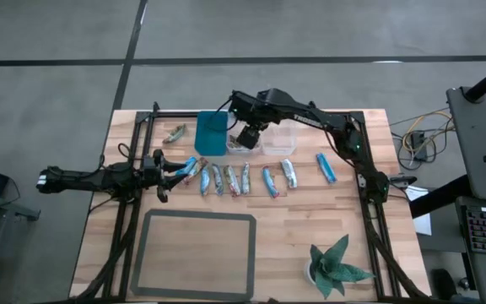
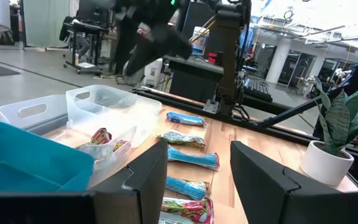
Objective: Pick and place Granola Bars by type
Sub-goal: Put the red granola bar into the left transparent bin
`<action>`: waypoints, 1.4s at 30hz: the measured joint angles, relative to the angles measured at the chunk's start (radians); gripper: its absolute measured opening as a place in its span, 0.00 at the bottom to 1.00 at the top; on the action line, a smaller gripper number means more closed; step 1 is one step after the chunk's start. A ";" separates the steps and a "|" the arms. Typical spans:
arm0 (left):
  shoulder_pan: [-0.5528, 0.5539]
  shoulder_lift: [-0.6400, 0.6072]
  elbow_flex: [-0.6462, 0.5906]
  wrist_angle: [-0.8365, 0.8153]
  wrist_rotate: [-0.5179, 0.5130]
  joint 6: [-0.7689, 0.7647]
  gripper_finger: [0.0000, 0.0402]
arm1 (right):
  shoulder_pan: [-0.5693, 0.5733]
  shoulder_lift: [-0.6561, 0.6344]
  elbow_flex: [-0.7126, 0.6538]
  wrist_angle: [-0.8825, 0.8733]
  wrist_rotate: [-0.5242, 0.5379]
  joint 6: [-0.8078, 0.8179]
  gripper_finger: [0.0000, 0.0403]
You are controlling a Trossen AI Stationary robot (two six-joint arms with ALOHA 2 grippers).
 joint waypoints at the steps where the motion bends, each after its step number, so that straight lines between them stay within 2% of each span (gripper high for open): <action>1: 0.000 0.000 0.000 0.000 0.000 0.000 0.39 | 0.003 -0.010 0.000 -0.002 0.000 0.035 0.56; 7: 0.000 0.000 0.000 0.000 0.000 0.000 0.39 | 0.023 -0.072 0.000 -0.035 -0.015 0.246 0.68; 12: 0.000 0.000 0.000 0.000 0.000 0.000 0.39 | 0.042 -0.095 0.000 -0.130 -0.061 0.524 0.76; 15: 0.000 0.000 0.000 0.000 0.000 0.000 0.39 | 0.066 -0.097 0.000 -0.152 -0.061 0.615 0.79; 26: 0.000 0.000 0.000 0.000 0.000 0.000 0.39 | 0.135 -0.077 -0.025 -0.152 -0.062 0.725 0.84; 34: 0.000 0.000 0.000 0.000 0.000 0.000 0.39 | 0.163 -0.076 -0.144 -0.125 -0.089 0.759 0.85; 42: 0.000 0.000 0.000 0.000 0.000 0.000 0.39 | 0.192 -0.110 -0.293 0.046 -0.165 0.768 0.88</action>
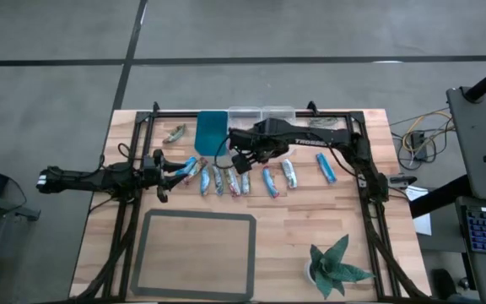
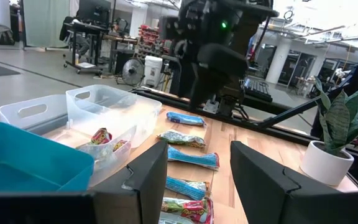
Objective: Pick and place Granola Bars by type
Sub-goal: Put the red granola bar into the left transparent bin
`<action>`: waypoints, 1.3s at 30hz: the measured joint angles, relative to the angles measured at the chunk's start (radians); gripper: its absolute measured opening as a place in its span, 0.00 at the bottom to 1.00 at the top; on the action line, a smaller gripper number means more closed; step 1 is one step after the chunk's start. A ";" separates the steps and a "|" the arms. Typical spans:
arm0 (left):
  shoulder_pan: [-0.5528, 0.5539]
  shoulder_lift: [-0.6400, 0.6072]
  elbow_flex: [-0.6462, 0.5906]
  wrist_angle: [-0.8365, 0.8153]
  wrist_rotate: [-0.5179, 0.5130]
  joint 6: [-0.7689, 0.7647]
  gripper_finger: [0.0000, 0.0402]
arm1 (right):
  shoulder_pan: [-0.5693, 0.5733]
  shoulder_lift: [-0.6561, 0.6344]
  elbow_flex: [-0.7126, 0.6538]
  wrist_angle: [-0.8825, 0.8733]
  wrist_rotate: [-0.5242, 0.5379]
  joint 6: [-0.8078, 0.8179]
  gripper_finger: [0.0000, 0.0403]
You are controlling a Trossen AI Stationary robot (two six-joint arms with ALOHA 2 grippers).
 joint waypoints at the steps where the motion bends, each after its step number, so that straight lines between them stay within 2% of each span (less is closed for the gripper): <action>1: 0.000 0.000 0.000 0.000 0.000 0.000 0.39 | 0.005 -0.006 -0.027 0.027 -0.010 0.006 0.88; 9: 0.000 0.000 0.000 0.000 0.000 0.000 0.39 | 0.031 -0.088 -0.234 0.144 -0.026 0.071 0.88; 15: 0.000 0.000 0.000 0.000 0.000 0.000 0.39 | 0.045 -0.121 -0.367 0.255 -0.078 0.111 0.88; 39: 0.000 0.000 0.000 0.000 0.000 0.000 0.39 | 0.064 -0.127 -0.678 0.490 -0.161 0.147 0.87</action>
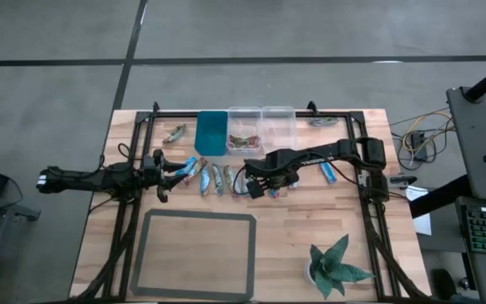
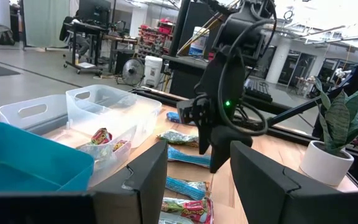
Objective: Pick and place Granola Bars by type
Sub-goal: Put the red granola bar into the left transparent bin
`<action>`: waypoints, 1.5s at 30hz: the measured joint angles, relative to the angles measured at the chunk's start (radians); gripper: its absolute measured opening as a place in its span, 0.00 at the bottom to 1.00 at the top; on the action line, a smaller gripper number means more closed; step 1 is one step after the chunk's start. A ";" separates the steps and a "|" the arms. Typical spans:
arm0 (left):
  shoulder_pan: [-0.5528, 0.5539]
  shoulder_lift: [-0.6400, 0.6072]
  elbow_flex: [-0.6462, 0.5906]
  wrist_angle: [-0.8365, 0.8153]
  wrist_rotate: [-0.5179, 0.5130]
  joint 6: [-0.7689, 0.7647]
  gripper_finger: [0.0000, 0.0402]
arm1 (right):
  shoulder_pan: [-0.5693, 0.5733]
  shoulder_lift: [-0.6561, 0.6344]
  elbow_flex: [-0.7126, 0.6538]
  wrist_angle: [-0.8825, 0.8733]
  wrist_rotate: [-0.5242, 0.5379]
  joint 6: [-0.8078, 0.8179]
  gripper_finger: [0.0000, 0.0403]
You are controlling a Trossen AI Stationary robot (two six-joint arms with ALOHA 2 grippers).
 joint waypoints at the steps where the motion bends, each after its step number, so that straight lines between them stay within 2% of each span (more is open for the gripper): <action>1: 0.000 0.000 0.000 0.000 0.000 0.000 0.39 | 0.000 0.000 -0.007 0.004 0.000 0.000 0.87; 9: 0.000 0.000 0.000 0.000 0.000 0.000 0.39 | 0.000 0.001 -0.037 0.030 -0.019 0.004 0.75; 30: 0.000 0.000 0.000 0.000 0.000 0.000 0.39 | 0.001 -0.009 -0.049 0.032 -0.018 -0.028 0.13; 34: 0.000 0.000 0.000 0.000 0.000 0.000 0.39 | 0.001 -0.046 -0.029 0.011 -0.017 -0.059 0.09; 39: 0.000 0.000 0.000 0.000 0.000 0.000 0.39 | 0.001 -0.097 -0.003 -0.102 0.001 -0.109 0.08; 45: 0.000 0.000 0.000 0.000 0.000 0.000 0.39 | 0.000 -0.149 0.057 -0.217 0.003 -0.263 0.08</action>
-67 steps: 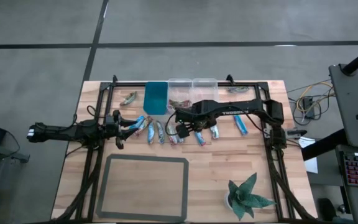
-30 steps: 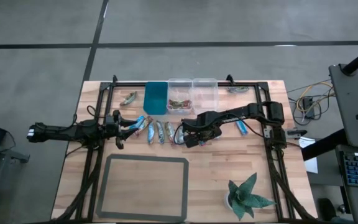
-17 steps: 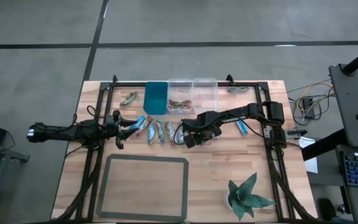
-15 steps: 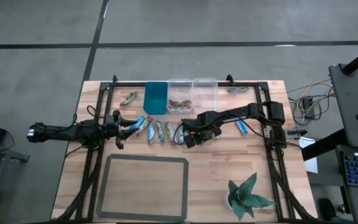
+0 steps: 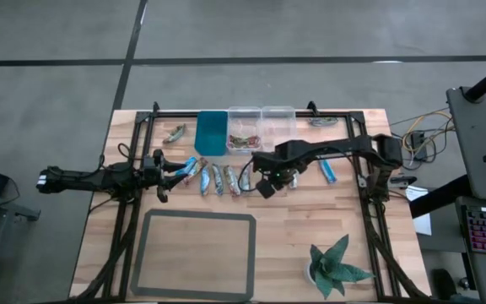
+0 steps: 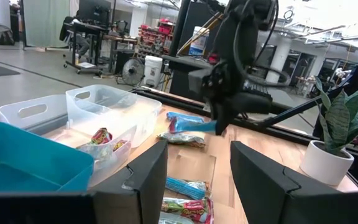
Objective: Pick and place Granola Bars by type
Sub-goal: Put the red granola bar into the left transparent bin
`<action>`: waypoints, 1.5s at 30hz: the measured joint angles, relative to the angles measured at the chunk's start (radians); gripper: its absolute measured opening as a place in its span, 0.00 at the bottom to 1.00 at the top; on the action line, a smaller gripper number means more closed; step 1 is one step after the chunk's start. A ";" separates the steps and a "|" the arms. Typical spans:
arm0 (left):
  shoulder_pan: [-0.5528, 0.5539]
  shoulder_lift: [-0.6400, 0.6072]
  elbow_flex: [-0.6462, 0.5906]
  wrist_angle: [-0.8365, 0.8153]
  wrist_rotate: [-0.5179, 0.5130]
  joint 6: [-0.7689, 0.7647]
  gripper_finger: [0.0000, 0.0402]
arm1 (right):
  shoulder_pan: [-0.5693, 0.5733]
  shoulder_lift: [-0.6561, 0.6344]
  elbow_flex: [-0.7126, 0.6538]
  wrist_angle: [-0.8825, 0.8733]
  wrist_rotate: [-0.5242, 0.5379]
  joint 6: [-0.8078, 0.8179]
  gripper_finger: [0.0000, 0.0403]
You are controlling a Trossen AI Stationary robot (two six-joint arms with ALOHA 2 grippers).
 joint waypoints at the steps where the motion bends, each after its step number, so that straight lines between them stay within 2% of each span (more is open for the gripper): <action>1: 0.000 0.000 0.000 0.000 0.000 0.000 0.39 | -0.002 -0.005 0.012 -0.011 0.002 -0.030 0.08; 12: 0.000 0.000 0.000 0.000 0.000 0.000 0.39 | -0.061 -0.015 0.160 -0.148 0.001 -0.368 0.08; 22: 0.000 0.000 0.000 0.000 0.000 0.000 0.39 | -0.112 -0.013 0.303 -0.188 0.006 -0.755 0.08; 28: 0.000 0.000 0.000 0.000 0.000 0.000 0.39 | -0.161 0.007 0.370 -0.218 0.011 -0.916 0.08; 34: 0.000 0.000 0.000 0.000 0.000 0.000 0.39 | -0.216 0.084 0.491 -0.275 0.107 -1.076 0.07; 45: 0.000 0.000 0.000 0.000 0.000 0.000 0.39 | -0.313 0.329 0.831 -0.319 0.252 -1.324 0.05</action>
